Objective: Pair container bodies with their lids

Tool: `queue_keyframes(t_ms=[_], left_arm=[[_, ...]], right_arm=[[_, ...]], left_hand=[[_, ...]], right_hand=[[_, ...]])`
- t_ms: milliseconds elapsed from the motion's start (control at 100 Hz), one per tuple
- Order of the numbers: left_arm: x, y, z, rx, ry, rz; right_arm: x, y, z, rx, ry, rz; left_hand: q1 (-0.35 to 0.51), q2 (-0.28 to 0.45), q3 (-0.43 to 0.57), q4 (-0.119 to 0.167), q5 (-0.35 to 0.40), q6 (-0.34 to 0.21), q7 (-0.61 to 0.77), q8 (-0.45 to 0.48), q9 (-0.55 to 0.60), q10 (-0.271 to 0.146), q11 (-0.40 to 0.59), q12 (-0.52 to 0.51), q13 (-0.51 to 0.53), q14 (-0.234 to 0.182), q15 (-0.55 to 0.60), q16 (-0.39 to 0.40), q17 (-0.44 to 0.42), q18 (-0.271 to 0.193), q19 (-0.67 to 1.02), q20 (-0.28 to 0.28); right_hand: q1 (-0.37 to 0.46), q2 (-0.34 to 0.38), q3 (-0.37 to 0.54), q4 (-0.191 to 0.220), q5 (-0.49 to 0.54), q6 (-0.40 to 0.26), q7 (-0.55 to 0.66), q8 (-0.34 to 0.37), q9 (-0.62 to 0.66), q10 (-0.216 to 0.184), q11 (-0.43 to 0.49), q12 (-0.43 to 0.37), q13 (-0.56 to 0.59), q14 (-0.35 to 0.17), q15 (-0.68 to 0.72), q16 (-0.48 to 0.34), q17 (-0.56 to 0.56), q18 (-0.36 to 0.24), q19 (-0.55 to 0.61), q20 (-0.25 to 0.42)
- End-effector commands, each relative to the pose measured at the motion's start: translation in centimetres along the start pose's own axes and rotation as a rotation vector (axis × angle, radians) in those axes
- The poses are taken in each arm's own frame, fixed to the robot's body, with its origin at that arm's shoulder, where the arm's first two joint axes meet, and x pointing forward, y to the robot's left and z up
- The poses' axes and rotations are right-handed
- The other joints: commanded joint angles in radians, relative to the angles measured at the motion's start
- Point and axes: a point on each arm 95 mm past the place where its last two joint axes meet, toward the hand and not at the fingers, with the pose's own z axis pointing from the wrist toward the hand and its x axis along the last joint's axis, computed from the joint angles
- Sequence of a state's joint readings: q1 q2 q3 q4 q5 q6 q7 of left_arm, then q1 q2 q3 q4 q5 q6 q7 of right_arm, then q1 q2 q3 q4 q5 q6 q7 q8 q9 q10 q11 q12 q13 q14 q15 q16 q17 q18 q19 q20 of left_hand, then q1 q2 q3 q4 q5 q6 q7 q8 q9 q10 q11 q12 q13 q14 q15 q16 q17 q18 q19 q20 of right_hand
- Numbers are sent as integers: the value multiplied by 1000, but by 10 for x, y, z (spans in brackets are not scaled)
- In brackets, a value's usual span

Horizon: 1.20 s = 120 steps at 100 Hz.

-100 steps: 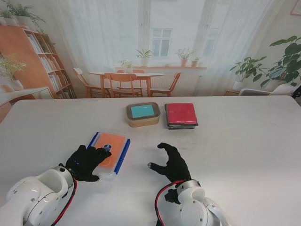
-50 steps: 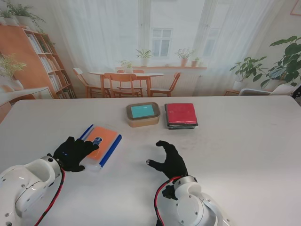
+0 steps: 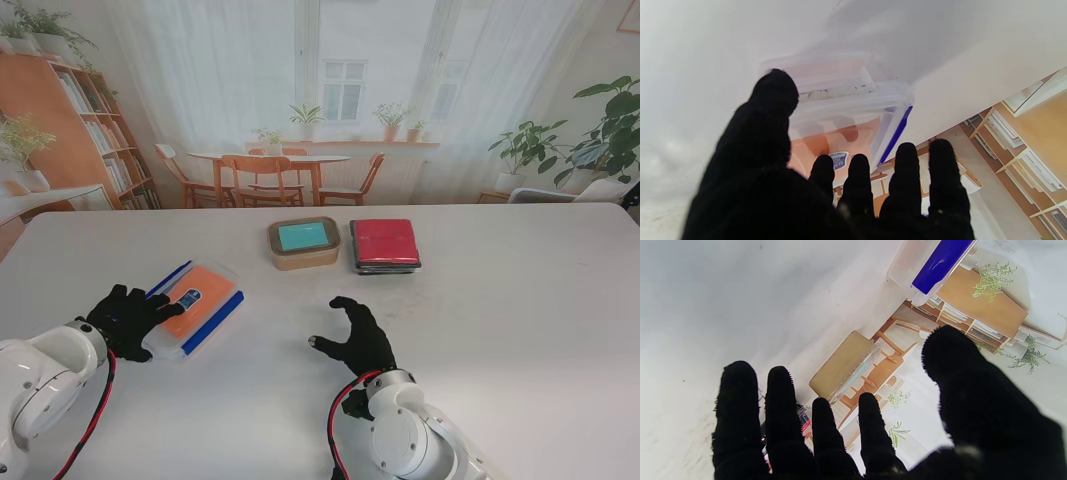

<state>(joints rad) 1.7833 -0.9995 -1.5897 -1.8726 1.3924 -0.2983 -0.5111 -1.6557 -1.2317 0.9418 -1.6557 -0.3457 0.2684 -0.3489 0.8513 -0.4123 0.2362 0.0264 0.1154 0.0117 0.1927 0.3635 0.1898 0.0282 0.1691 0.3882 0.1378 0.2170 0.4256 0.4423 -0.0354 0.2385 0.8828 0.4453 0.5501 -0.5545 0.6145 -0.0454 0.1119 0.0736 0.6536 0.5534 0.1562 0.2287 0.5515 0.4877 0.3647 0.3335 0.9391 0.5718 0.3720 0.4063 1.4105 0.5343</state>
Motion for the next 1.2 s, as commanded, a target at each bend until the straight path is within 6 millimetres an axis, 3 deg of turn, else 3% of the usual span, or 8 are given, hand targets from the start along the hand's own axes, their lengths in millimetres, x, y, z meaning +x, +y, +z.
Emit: queue_keyframes(t_ms=[0,190,390,490,650,770,990,1190], left_arm=[[3,2,-3,-9,-3,2],[3,-11,-14,-24,-20,-8],[5,-28,-29,-22,-32,-81],[10,-36,-37,6,-32,-151],[30,-46,-41,129,-44,-276],[54,-51,-39,137,-53,-336],[85,-49,-31,100,-104,-338],[95,-38,-17,108,-154,-300]], right_arm=[[-1,-3,-2,18,-2,8],[-4,-2,-4,14,1,15],[-8,0,-7,9,4,24],[-11,1,-8,5,3,27],[-15,4,-11,-4,2,28],[-17,8,-13,-17,5,31],[-21,16,-18,-44,11,39],[-25,20,-19,-50,16,35]], left_hand=[[-18,9,-35,19,20,-21,-48,8,-44,-9,-51,11,-42,40,-30,-17,-24,49,-29,-19],[-15,19,-58,40,13,-36,-121,-1,-79,35,-128,4,-59,61,-98,-44,-51,92,-68,-40],[-7,40,-70,64,18,-22,-153,6,-86,102,-164,-85,-71,72,-181,-66,-61,114,-129,-74],[-2,109,-113,63,19,19,-147,10,-88,122,-168,-137,-75,73,-210,-64,-55,110,-181,-101],[-62,180,-224,35,65,204,-82,-23,-45,210,-129,-57,-61,114,-127,-31,-58,128,-89,-54],[-117,218,-250,8,90,292,-104,-72,-6,262,-121,-58,-57,145,-90,-40,-61,145,-64,-43],[-144,214,-251,-5,141,353,-159,-113,13,309,-138,-76,-56,165,-61,-52,-67,160,-37,-31],[-106,185,-243,3,155,354,-176,-116,16,308,-137,-76,-55,161,-50,-53,-65,148,-22,-25]], right_hand=[[12,1,-23,29,-16,-31,9,-13,6,-17,9,2,-22,-18,16,3,-2,-16,-8,18],[15,-3,-23,29,-15,-31,10,-14,7,-16,17,-7,-22,-17,16,3,-2,-16,-8,18],[19,-2,-22,30,-15,-30,11,-15,8,-16,23,-18,-23,-17,16,3,-2,-16,-8,18],[19,-1,-22,30,-12,-30,11,-15,9,-15,29,-22,-22,-17,15,3,-2,-17,-8,18],[17,-1,-23,30,-14,-21,9,-17,8,-15,36,-29,-23,-17,15,2,-3,-18,-10,17],[17,1,-23,31,-13,-19,8,-17,8,-14,40,-35,-23,-16,14,2,-6,-19,-13,15],[15,1,-23,31,-17,-18,5,-19,7,-14,44,-45,-28,-19,10,1,-20,-17,-26,11],[13,1,-21,31,-21,-18,-17,-33,8,-40,24,-75,-46,-24,-43,-21,-79,24,-93,-13]])
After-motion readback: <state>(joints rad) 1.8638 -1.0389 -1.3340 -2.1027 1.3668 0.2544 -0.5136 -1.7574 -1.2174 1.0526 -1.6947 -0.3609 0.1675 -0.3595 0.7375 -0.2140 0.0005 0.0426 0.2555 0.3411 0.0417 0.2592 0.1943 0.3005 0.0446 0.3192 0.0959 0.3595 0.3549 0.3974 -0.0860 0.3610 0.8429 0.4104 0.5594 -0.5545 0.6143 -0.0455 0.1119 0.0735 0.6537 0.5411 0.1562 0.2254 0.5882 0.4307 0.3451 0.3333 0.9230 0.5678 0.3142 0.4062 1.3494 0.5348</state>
